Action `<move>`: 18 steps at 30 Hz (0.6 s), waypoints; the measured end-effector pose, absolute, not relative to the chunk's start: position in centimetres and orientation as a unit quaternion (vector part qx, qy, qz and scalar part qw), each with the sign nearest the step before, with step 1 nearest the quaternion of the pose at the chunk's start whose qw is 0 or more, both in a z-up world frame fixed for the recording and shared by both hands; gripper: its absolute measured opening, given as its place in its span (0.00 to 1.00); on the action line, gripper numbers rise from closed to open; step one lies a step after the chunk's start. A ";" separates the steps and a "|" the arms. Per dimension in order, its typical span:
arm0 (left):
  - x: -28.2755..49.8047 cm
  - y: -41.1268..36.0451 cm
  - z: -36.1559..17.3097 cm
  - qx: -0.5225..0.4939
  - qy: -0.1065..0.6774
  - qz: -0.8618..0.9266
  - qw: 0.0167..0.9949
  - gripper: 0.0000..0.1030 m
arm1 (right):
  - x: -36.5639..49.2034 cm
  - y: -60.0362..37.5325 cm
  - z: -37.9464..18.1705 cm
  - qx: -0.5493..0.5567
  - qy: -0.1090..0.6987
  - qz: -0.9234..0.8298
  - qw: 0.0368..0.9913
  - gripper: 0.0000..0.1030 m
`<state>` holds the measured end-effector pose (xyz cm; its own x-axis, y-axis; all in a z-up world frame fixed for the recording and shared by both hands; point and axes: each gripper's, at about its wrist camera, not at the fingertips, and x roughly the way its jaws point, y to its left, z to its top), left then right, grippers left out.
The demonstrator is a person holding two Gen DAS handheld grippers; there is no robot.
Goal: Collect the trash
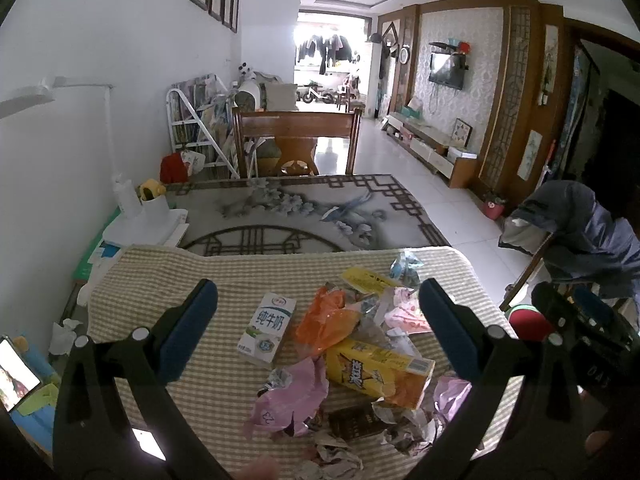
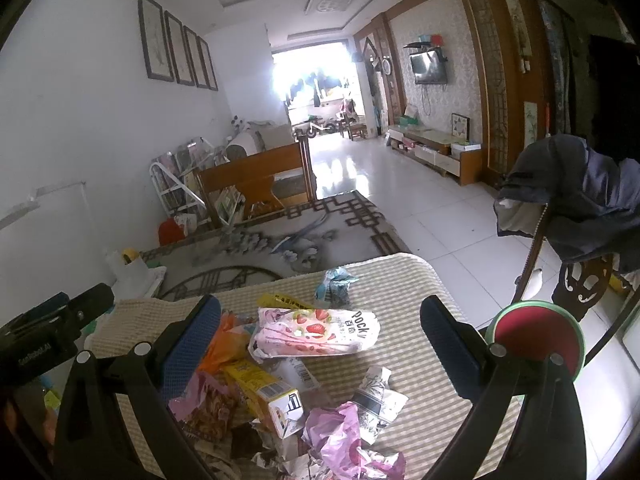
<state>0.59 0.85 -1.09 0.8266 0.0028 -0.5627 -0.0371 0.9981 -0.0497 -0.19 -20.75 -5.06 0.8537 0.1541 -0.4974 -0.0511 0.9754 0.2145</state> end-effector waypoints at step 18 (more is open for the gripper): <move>1.1 1.2 -1.3 -0.028 0.301 0.009 0.953 0.96 | 0.2 -20.6 -4.7 0.093 0.267 0.047 0.958 0.93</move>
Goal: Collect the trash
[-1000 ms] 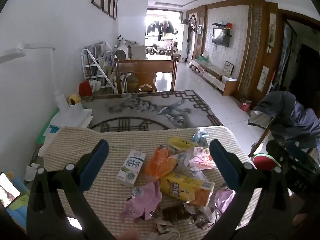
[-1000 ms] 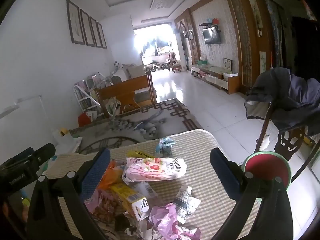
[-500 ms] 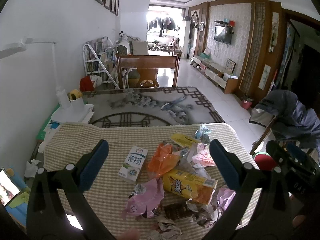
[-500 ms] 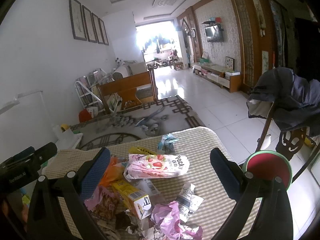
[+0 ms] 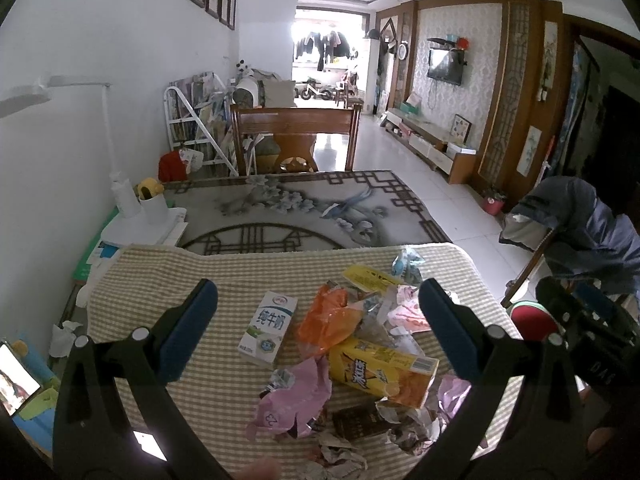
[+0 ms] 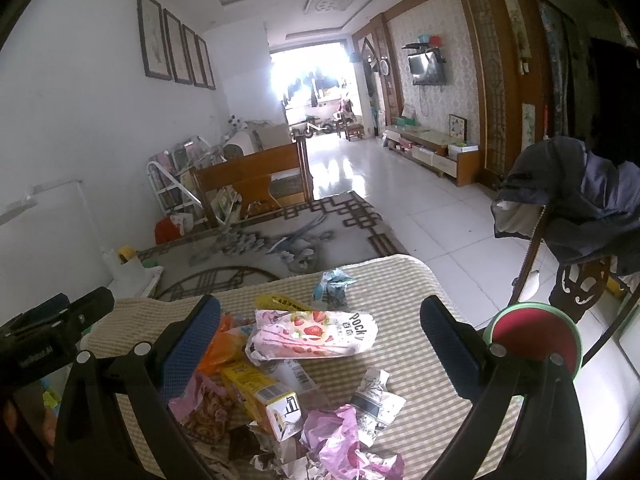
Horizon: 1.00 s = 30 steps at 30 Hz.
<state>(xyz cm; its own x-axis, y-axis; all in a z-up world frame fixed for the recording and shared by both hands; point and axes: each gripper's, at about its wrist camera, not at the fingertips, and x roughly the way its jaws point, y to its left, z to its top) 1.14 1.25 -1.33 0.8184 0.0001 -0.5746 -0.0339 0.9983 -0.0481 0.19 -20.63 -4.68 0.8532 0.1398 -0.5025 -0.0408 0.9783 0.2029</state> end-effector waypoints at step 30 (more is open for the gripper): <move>1.3 1.4 -2.1 -0.025 0.304 0.013 0.952 0.96 | 0.0 -20.9 -4.8 0.095 0.268 0.045 0.958 0.93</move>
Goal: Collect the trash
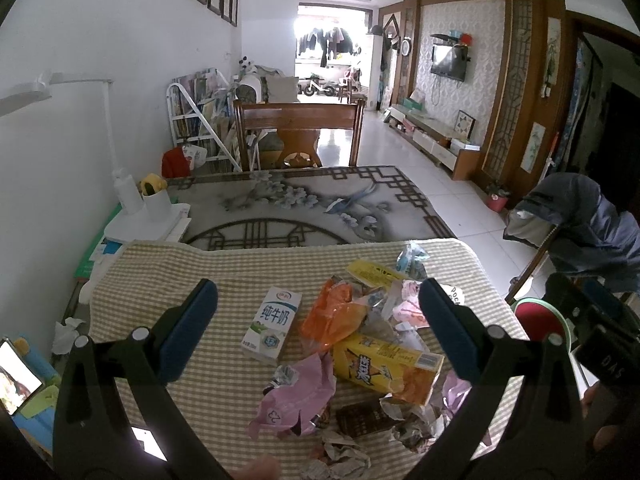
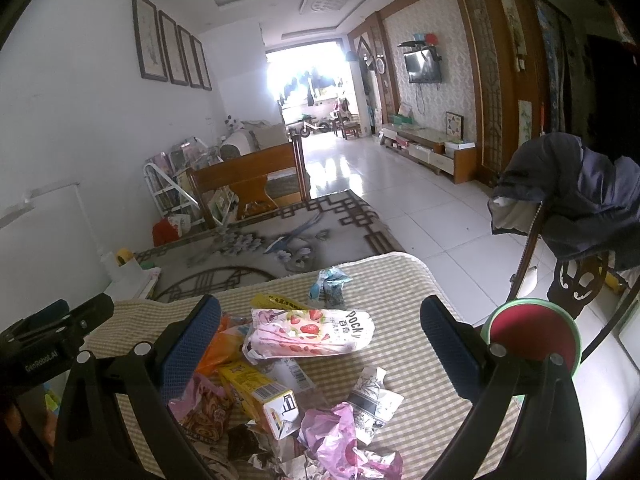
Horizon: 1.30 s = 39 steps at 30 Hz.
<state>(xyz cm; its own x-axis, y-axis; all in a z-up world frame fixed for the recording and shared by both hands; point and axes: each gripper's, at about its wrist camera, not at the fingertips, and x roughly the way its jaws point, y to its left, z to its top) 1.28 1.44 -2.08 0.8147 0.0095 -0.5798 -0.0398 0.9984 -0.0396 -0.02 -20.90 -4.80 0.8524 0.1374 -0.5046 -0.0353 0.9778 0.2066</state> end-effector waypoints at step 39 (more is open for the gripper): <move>-1.2 2.3 -21.0 -0.075 0.585 -0.138 0.796 0.50 | -1.0 -22.0 -16.1 0.044 0.471 0.087 0.877 0.93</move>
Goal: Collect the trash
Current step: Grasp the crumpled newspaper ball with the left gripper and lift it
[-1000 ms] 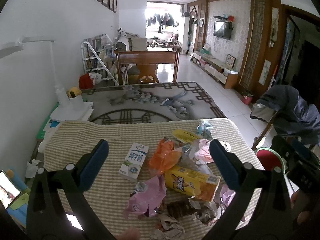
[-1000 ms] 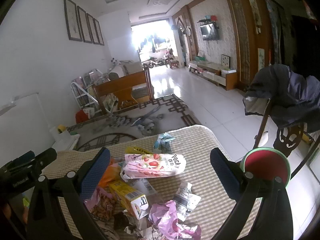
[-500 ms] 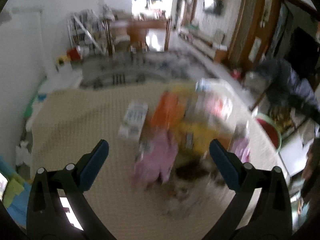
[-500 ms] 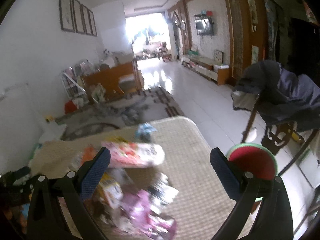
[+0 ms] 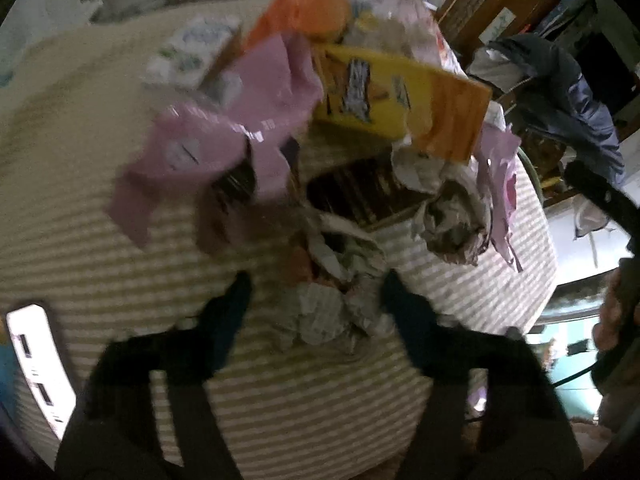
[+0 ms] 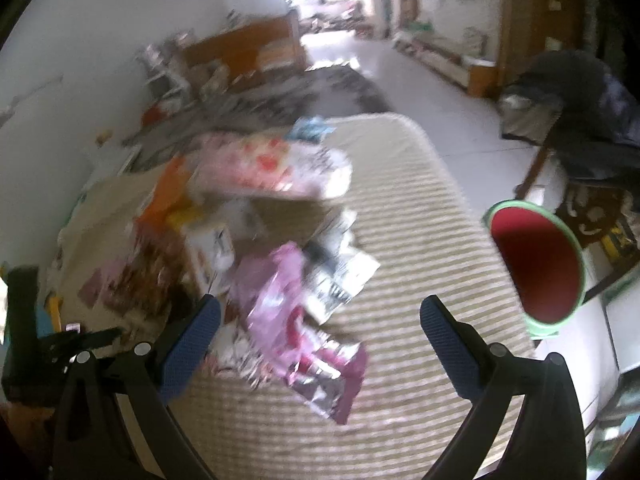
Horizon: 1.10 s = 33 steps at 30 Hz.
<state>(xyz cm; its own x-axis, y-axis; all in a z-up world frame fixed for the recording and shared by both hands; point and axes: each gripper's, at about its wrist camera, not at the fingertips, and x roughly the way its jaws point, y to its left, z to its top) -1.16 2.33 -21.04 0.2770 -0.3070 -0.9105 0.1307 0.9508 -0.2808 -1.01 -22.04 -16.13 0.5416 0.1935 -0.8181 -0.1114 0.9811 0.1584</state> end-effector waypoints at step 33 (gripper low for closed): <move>-1.5 4.0 -12.3 -0.067 0.456 -0.137 0.877 0.35 | -0.1 -11.6 -22.1 -0.118 0.538 0.224 0.804 0.54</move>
<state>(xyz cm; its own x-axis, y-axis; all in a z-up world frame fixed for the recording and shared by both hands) -1.48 3.97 -12.30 0.5457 -0.3017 -0.7818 0.1799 0.9534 -0.2424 -0.05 -11.61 -22.11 0.3204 0.2327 -0.9183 -0.4867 0.8721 0.0512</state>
